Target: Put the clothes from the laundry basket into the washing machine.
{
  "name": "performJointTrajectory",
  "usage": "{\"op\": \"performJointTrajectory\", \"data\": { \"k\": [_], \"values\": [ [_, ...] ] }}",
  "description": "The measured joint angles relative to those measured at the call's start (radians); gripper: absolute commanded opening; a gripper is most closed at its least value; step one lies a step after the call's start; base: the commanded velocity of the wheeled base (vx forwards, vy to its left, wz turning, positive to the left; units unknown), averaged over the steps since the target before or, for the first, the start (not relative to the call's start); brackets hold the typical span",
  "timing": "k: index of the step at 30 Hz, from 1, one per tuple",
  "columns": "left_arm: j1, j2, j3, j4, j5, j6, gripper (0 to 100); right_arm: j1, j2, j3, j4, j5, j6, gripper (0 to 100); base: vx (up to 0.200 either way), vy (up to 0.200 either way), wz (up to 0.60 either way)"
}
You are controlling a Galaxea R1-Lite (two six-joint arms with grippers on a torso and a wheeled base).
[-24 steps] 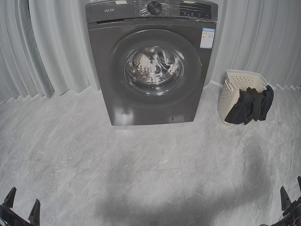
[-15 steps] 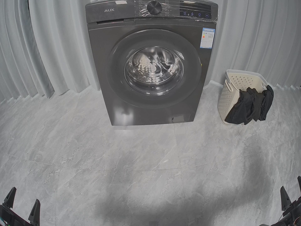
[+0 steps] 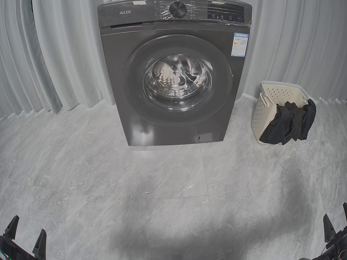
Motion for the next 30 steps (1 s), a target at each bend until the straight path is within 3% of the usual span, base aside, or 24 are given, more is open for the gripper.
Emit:
{"op": "performJointTrajectory", "data": {
  "k": [23,30],
  "values": [
    [0.0,0.0,0.0,0.0,0.0,0.002,100,0.0,0.0,0.0,0.0,0.0,0.0,100,0.2,0.0,0.0],
    [-0.001,0.0,0.0,0.0,0.002,0.01,100,-0.001,0.0,0.0,0.0,0.0,0.0,100,0.0,0.0,0.09]
  ]
}}
